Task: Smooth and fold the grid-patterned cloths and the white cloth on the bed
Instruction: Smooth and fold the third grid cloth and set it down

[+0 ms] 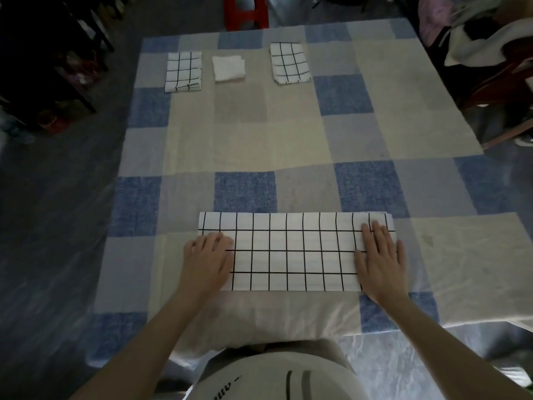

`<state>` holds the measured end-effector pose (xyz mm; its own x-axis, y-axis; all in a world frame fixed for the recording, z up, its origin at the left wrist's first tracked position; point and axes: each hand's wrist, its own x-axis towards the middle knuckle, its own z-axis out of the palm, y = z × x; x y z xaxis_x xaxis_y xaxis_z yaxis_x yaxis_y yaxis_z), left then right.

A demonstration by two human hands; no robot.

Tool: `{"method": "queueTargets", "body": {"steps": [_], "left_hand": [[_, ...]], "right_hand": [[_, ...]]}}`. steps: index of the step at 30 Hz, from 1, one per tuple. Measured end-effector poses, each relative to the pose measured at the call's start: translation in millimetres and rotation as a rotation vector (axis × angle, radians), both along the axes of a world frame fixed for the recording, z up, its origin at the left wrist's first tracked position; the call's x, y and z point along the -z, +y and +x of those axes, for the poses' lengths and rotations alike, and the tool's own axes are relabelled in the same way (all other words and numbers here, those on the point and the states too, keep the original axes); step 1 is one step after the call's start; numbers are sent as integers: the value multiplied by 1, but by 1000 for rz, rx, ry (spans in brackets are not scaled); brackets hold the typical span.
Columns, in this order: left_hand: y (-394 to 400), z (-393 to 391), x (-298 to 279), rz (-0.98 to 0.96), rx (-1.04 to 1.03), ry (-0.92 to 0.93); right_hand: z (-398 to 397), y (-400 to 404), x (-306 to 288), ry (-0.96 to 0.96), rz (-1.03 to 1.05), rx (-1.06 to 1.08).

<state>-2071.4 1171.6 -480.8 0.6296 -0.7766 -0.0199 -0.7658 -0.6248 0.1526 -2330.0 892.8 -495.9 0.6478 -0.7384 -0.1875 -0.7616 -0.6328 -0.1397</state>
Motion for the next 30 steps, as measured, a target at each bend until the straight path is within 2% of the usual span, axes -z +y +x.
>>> {"method": "queueTargets", "body": {"steps": [2, 6, 9, 11, 13, 18, 25, 30], "left_hand": [[-34, -1, -14, -48, -15, 9], [-100, -9, -29, -82, 155, 196], [-136, -15, -32, 24, 318, 259], [-147, -18, -28, 171, 374, 289], [-149, -21, -21, 247, 375, 274], [-159, -21, -20, 239, 359, 238], [-168, -24, -25, 253, 345, 229], [-168, -24, -24, 249, 335, 219]], "right_hand": [[1, 1, -2, 10, 4, -1], [6, 3, -7, 21, 5, -6], [8, -1, -14, -2, 29, 43], [6, -3, -23, -43, 63, 196], [0, -4, -30, -60, 94, 357], [-15, -9, -38, -134, 215, 397], [-12, -28, -48, -208, 450, 698], [-12, -37, -52, -97, 565, 670]]}}
